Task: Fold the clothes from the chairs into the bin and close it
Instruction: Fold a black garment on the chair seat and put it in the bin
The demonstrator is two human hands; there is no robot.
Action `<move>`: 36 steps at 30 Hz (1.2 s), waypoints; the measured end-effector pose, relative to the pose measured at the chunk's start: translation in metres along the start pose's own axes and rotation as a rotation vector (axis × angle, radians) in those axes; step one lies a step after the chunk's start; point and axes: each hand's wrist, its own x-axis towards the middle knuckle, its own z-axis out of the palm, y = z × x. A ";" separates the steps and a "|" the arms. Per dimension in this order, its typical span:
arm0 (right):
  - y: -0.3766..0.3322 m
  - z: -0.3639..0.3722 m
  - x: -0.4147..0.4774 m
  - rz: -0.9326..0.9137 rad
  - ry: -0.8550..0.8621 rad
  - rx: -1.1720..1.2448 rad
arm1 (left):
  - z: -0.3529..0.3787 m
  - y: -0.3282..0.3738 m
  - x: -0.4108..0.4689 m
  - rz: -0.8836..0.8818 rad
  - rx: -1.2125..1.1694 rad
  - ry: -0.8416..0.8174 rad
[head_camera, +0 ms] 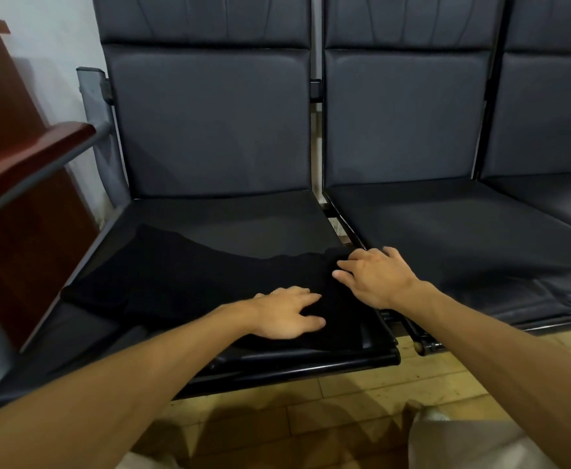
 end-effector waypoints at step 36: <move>-0.092 0.007 0.059 -0.128 -0.163 0.254 | -0.019 -0.189 -0.107 -0.890 0.152 0.448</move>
